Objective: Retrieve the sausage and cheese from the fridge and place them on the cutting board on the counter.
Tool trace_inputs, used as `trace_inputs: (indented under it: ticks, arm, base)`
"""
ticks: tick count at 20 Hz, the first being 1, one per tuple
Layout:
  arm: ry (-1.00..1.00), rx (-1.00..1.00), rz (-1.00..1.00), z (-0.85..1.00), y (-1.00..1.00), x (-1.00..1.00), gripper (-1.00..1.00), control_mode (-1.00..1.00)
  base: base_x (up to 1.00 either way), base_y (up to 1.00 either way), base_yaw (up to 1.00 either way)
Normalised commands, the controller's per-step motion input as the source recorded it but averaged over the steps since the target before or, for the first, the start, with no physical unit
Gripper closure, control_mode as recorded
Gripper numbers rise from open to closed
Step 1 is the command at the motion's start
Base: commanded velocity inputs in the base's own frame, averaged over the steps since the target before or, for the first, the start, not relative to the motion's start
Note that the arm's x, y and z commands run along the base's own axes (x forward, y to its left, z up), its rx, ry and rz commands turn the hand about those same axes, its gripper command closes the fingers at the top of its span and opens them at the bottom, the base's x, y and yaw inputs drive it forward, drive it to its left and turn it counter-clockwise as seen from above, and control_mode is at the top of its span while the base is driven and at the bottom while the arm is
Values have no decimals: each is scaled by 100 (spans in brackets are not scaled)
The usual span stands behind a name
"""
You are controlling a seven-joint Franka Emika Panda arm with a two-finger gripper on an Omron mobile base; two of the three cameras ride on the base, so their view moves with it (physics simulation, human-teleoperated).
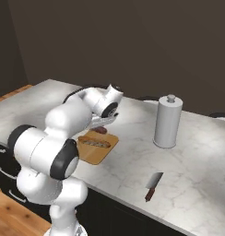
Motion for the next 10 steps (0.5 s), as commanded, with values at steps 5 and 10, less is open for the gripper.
trace_inputs:
  ticks: [5, 10]
  arm:
    - [-1, -8, 25, -37, 11, 37, 100, -100]
    - [-8, -15, 13, -48, 14, 38, 100, -100]
  base:
    - [0, 0, 0]
    - [0, 0, 0]
